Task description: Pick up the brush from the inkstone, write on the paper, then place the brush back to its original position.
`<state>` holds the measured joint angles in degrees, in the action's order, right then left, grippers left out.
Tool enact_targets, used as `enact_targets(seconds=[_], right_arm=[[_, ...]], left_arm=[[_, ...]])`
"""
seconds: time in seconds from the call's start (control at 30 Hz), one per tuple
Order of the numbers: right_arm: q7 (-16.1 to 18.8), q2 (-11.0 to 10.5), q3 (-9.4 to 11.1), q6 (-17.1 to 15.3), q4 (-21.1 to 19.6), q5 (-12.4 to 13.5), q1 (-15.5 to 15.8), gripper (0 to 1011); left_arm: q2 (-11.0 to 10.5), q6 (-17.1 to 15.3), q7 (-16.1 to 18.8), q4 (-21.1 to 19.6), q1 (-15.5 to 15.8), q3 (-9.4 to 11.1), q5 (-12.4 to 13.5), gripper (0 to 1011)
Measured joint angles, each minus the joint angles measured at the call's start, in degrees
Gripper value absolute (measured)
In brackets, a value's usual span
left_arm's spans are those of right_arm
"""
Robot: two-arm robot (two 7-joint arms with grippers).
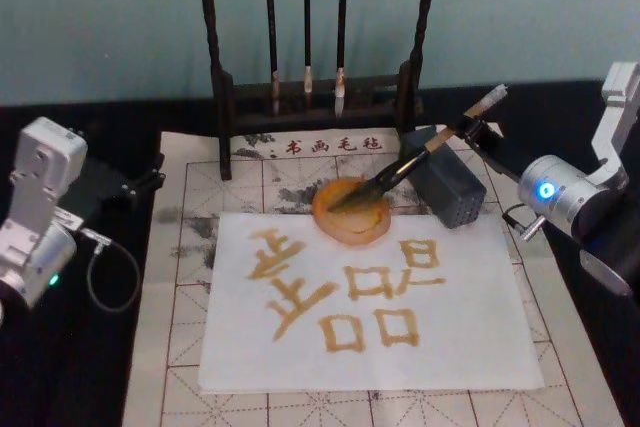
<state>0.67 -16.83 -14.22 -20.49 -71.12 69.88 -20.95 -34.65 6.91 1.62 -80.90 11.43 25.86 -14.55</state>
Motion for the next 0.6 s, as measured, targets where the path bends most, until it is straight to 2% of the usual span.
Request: enact_targets(seconds=[0.4, 0.6], right_arm=[[0.0, 0.0, -0.1, 0.1, 0.0, 0.0, 0.0, 194], [1.3, -1.3, -1.5, 2.0, -1.3, -1.0, 0.3, 194]], left_arm=[[0.0, 0.0, 0.0, 0.0, 0.0, 0.0, 0.0, 1001], [0.0, 0.0, 0.0, 0.0, 0.0, 0.0, 0.0, 1001]])
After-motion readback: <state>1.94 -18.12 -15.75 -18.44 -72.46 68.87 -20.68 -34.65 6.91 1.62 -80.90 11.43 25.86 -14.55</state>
